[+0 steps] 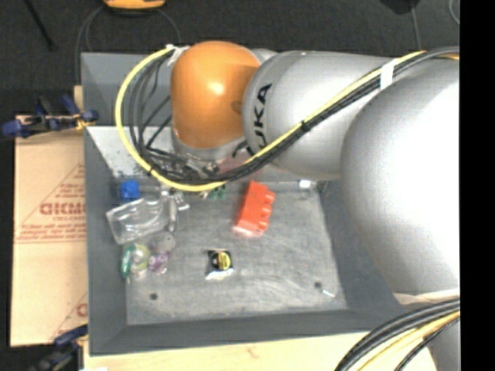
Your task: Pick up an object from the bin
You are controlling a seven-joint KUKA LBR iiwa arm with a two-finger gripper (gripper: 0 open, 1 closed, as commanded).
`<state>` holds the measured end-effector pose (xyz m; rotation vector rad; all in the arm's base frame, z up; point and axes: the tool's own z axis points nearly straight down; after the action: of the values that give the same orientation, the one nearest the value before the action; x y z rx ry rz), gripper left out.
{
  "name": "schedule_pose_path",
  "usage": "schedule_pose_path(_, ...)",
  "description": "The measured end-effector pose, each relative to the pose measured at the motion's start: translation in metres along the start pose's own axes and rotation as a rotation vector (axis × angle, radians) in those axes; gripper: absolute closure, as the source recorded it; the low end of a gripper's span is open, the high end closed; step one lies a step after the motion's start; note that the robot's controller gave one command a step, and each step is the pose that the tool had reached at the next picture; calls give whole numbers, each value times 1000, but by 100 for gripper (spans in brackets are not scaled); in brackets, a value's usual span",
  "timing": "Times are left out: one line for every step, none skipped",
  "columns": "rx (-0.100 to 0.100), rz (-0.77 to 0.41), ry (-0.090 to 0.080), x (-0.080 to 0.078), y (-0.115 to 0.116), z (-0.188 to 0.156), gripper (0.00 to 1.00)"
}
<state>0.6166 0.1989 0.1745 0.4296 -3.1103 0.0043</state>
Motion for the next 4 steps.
schedule_pose_path(12, -101, 11, 15, 26, 23, 100)
schedule_pose_path(0, -94, -6, 8, 19, -6, 100)
schedule_pose_path(24, -172, -4, 8, 24, 44, 100)
schedule_pose_path(0, -173, -8, 14, 30, -13, 100)
